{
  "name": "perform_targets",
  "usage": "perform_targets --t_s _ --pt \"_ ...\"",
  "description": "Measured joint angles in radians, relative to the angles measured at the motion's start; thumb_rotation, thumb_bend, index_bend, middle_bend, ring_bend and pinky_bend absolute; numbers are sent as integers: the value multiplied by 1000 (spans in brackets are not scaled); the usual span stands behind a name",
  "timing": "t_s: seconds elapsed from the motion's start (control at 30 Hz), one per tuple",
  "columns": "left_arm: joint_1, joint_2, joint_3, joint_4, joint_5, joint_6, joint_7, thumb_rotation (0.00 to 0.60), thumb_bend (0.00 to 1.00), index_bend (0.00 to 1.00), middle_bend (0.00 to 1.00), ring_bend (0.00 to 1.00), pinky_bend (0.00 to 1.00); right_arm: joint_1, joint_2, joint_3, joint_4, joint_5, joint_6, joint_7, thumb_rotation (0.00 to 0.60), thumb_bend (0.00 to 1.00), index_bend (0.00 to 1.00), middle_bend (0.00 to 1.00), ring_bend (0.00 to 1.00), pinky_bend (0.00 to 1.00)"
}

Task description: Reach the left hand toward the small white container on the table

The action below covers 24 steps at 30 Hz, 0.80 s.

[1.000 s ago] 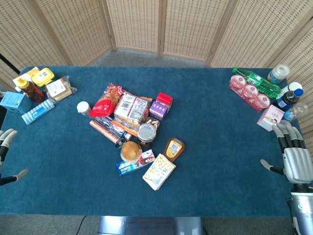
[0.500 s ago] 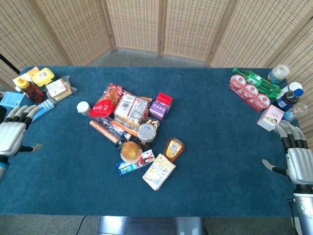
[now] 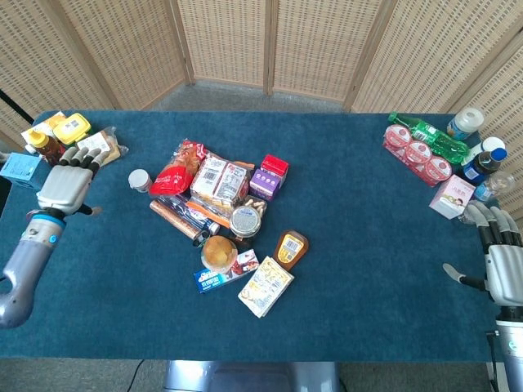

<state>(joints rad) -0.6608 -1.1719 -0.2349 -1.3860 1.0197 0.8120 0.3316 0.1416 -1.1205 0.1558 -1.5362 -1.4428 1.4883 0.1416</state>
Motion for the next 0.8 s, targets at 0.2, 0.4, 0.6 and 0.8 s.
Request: perform_targets --t_s 0.2,0.4,0.6,0.8 --pt "-81 -94 -3 116 -80 -69 31 600 152 0 0 0 0 -1 6 8 3 16 -7 18 600 0 0 0 0 0" --pt "-134 -163 8 203 -145 -112 55 600 153 0 0 0 0 -2 9 11 7 24 -12 34 600 0 0 0 0 0" --pt "-168 -217 26 267 -191 -144 70 600 153 0 0 0 0 -2 11 15 11 30 -17 52 600 0 0 0 0 0" --pt "-197 -259 40 324 -228 -165 84 600 152 0 0 0 0 -5 15 19 10 36 -16 67 600 0 0 0 0 0"
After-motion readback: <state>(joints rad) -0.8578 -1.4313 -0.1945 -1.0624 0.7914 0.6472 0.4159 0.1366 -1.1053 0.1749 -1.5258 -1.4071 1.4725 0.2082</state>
